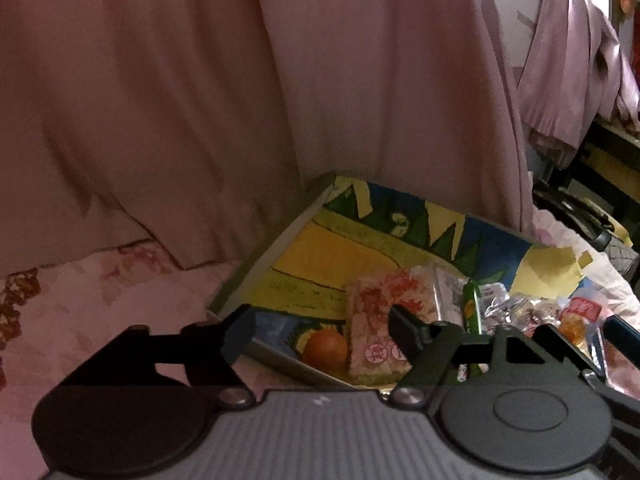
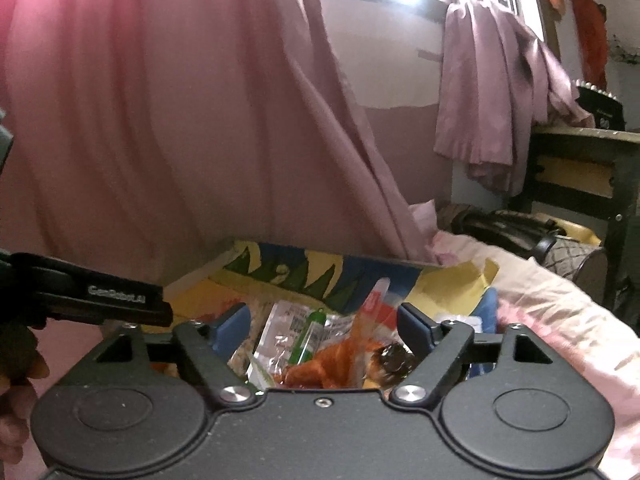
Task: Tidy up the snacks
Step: 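Open both tools to release the orange and bag, withdraw upward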
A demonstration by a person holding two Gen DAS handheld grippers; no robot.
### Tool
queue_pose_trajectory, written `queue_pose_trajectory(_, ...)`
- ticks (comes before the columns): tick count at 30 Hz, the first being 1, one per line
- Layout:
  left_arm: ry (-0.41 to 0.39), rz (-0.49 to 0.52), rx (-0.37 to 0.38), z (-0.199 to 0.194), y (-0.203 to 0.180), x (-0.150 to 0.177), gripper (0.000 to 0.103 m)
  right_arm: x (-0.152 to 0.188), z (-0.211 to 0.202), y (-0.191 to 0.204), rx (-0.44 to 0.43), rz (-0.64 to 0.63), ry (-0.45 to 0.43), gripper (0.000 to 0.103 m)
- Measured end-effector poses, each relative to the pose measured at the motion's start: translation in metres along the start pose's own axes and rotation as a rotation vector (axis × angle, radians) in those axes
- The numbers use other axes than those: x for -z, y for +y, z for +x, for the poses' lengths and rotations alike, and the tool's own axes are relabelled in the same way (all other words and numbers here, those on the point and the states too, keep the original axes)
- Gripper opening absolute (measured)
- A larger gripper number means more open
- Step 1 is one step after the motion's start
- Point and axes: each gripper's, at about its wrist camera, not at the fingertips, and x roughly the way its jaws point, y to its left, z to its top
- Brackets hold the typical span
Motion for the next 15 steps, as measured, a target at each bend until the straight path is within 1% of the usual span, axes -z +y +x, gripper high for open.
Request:
queue_pose_trajectory(1, -0.007, 0.002, 0.002, -0.003, 0.0, -0.001, 0.086, -0.002, -0.003, -0.001, 0.004, 0.002, -0.005, 0.086)
queue_pose_trajectory(7, -0.04, 0.033, -0.003, -0.022, -0.004, -0.006, 0.097, -0.01, -0.015, -0.009, 0.029, 0.019, -0.028, 0.092)
queue_pose_trajectory(11, -0.06, 0.033, 0.002, -0.035, -0.006, -0.007, 0.101, -0.015, -0.024, -0.013, 0.047, 0.034, -0.046, 0.098)
queue_pose_trajectory(13, -0.07, 0.031, -0.002, -0.04, -0.008, -0.008, 0.102, -0.017, -0.029, -0.016, 0.056, 0.043, -0.056, 0.101)
queue_pose_trajectory(15, -0.079, 0.035, -0.015, -0.045, -0.008, -0.008, 0.102, -0.02, -0.035, -0.018, 0.062, 0.056, -0.067, 0.102)
